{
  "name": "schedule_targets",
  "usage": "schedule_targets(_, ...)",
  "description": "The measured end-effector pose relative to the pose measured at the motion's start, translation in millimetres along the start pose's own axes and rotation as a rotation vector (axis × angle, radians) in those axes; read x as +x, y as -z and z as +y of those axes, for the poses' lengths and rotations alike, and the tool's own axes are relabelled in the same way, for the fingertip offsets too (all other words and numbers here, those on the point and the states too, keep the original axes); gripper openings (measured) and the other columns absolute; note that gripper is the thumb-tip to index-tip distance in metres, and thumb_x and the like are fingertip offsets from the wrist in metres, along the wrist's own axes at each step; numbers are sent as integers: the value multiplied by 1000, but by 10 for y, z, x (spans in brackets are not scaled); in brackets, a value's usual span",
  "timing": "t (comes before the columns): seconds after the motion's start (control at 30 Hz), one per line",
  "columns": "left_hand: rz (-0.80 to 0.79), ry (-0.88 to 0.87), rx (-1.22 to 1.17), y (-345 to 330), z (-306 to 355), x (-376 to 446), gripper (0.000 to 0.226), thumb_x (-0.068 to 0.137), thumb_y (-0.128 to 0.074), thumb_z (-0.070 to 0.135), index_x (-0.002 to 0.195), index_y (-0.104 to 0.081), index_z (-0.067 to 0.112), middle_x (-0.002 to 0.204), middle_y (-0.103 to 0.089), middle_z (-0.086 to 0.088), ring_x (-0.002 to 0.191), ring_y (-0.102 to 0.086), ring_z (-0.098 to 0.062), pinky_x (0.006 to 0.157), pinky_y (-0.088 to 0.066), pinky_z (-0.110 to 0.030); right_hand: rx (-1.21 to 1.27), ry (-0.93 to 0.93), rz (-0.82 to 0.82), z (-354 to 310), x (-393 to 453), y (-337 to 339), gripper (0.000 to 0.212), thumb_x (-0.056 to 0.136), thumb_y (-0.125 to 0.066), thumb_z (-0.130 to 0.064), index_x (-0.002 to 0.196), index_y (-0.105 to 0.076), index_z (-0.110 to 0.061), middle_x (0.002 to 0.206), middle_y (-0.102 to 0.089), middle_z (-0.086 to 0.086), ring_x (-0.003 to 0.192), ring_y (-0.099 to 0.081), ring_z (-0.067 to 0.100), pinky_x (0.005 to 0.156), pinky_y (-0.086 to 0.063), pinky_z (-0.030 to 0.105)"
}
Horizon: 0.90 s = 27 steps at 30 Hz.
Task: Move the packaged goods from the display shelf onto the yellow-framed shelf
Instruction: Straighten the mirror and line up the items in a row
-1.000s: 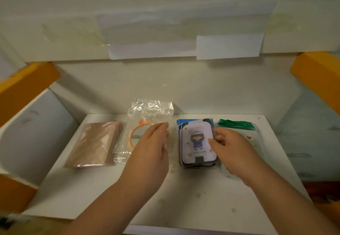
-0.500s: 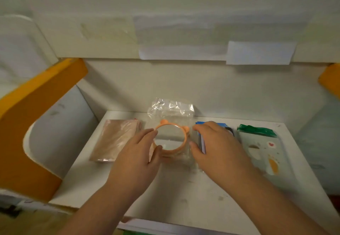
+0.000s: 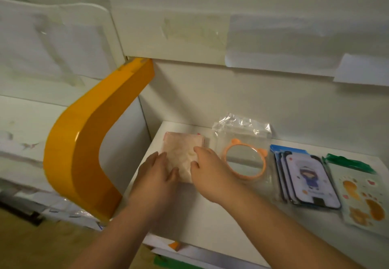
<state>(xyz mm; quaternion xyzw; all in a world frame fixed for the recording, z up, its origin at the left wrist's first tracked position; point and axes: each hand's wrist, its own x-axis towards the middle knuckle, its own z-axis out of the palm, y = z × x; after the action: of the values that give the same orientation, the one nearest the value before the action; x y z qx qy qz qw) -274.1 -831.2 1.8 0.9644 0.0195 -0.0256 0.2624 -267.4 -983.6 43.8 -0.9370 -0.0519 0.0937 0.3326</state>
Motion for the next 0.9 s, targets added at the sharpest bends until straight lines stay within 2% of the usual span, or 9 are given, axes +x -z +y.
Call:
schedule_targets(0.07, -18, -2, 7, -3, -27, 7, 33, 91, -42, 52, 115, -49, 31, 111, -54, 4, 98, -55, -19, 81, -48, -37, 106, -100, -22, -59, 78, -116, 37, 98, -39, -14, 133, -44, -8, 141, -42, 13, 122, -48, 28, 99, -44, 38)
schedule_targets(0.27, -41, -17, -96, 14, -25, 58, 36, 87, -53, 49, 115, -55, 27, 111, -61, 4, 95, -58, -16, 83, -52, -38, 325, -295, -33, -144, 156, -295, 62, 86, -40, -21, 147, -29, -20, 150, -34, 5, 127, -44, 26, 98, -49, 40)
schedule_targets(0.37, -71, -27, -233, 40, 19, 94, 21, 87, -58, 35, 106, -60, 28, 102, -67, 4, 89, -63, -16, 81, -54, -40, 431, -323, -6, -125, 145, -264, 38, 91, -41, -12, 127, -40, -25, 122, -49, 0, 97, -51, 10, 70, -45, 23)
schedule_targets(0.43, -78, 81, -436, 97, 44, 142, 11, 87, -57, 25, 97, -59, 29, 96, -68, 4, 86, -64, -18, 78, -55, -38, 502, -304, 6, -92, 144, -235, 39, 95, -40, -7, 123, -38, -34, 102, -46, -8, 80, -43, -2, 64, -40, 16)
schedule_targets(0.5, -94, 270, -649, 169, 82, 193, 23, 90, -56, 24, 111, -57, 31, 108, -65, 6, 91, -62, -18, 76, -51, -33, 563, -301, 16, -72, 148, -231, 46, 97, -40, -7, 130, -35, -38, 93, -43, -14, 77, -41, -4, 66, -38, 17)
schedule_targets(0.57, -83, 393, -785, 173, 75, 254, 53, 92, -58, 23, 143, -45, 22, 127, -60, 2, 103, -59, -21, 82, -45, -30, 597, -306, 30, -79, 153, -253, 41, 96, -40, -8, 123, -38, -39, 101, -51, -15, 87, -49, -2, 65, -42, 17)
schedule_targets(0.6, -80, 399, -814, 165, 47, 286, 55, 91, -59, 22, 145, -45, 19, 127, -62, 0, 103, -61, -21, 83, -47, -31, 603, -306, 42, -78, 154, -263, 39, 95, -39, -9, 126, -45, -32, 107, -57, -11, 94, -54, 5, 66, -43, 20)
schedule_targets(0.77, -82, 261, -716, 160, -53, 365, 23, 89, -65, 19, 112, -66, 18, 100, -72, 1, 89, -69, -21, 82, -58, -39, 678, -293, 112, -84, 142, -251, 40, 95, -38, -6, 122, -52, -31, 105, -64, -7, 95, -60, 8, 69, -49, 23)
schedule_targets(0.9, -37, 181, -741, 189, -105, 350, 28, 90, -68, 15, 112, -55, 27, 104, -64, 8, 92, -64, -15, 69, -53, -30, 799, -347, 211, -75, 158, -324, 24, 83, -49, -31, 106, -58, -34, 104, -71, 0, 99, -68, 22, 91, -56, 49)
